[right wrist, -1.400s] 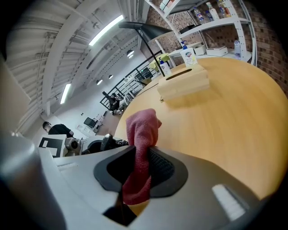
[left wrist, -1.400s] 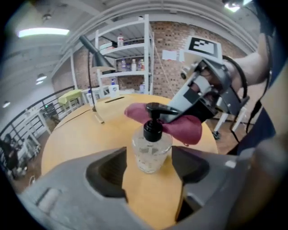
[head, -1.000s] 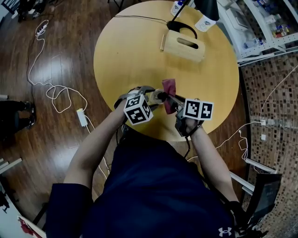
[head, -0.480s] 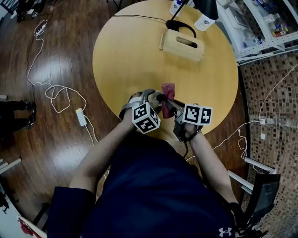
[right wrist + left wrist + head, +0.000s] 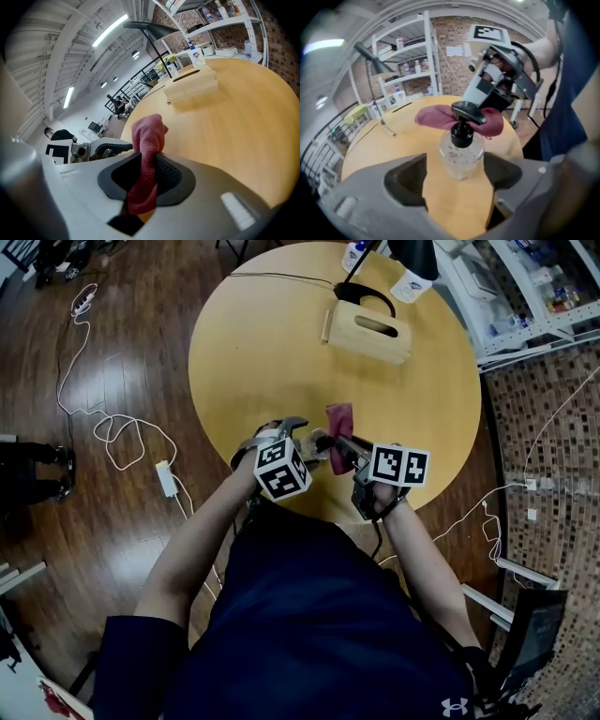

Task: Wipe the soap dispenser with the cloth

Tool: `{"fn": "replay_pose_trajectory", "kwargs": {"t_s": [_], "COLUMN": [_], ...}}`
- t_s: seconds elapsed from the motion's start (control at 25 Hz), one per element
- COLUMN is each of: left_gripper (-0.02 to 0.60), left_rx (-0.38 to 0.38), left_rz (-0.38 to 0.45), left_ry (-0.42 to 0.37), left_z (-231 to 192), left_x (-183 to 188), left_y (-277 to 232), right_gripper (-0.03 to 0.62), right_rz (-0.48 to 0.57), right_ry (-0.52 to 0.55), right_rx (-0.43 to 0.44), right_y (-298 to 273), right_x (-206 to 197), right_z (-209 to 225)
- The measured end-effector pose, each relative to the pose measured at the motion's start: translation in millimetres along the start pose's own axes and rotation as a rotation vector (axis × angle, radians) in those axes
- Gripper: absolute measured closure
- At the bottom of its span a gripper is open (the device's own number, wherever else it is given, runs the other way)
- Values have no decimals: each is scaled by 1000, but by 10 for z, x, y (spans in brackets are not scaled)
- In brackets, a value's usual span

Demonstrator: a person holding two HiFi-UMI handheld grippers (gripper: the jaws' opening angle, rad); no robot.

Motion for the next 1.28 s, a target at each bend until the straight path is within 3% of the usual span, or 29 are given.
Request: {"fn": "replay_pose_trajectory", "kwargs": {"t_s": [0.12,0.2,0.32,0.36,0.64,0.72,0.8,0.92,1.0,1.12,1.28], "left_gripper": [204,215,251,292,298,299,250,244,249,285,291], "left_rx": [76,93,83,65,-86,-99,-53,29,53,24,-99], "left_rz": [58,82,61,47,-33,-52,-46,17,35,32,-13], "left_ry": [252,315,249,215,-60,-37,62,207,236,167,-2], "left_z": [92,170,227,221,3,-52,-62,74,191,245,99], "left_x": [-81,-72,-34,-27,24,15,-28,-97,-108,-108,-67], "left_y": [100,123,76,60,23,22,56,125,116,64,61], "right_gripper": [507,507,507,507,505,505,505,507,507,507,506], "right_rz": [4,3,-7,-12,-40,-37,-25,-19,-28,-44,-53], "right_ry": [-21,-34,-37,-31,73,80,60,22,10,10,55], "right_rx": [11,15,18,19,-6,-7,-2,18,35,39,28], "right_y": [63,103,128,116,-46,-41,-9,47,77,100,33], "right_x": [-109,-178,-239,-229,93,84,7,-139,-240,-299,-111], "right_z": [-39,-60,-88,-86,0,-13,-32,-83,-136,-157,-95]}}
Point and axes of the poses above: the fingertips, and each gripper's own axes: y backward along the fingers, z to its right, x out of its top, the point moved 10 cm from there along y, backward along the fingers, and after that the axes turned 10 degrees about y, right-handed, at the moved point
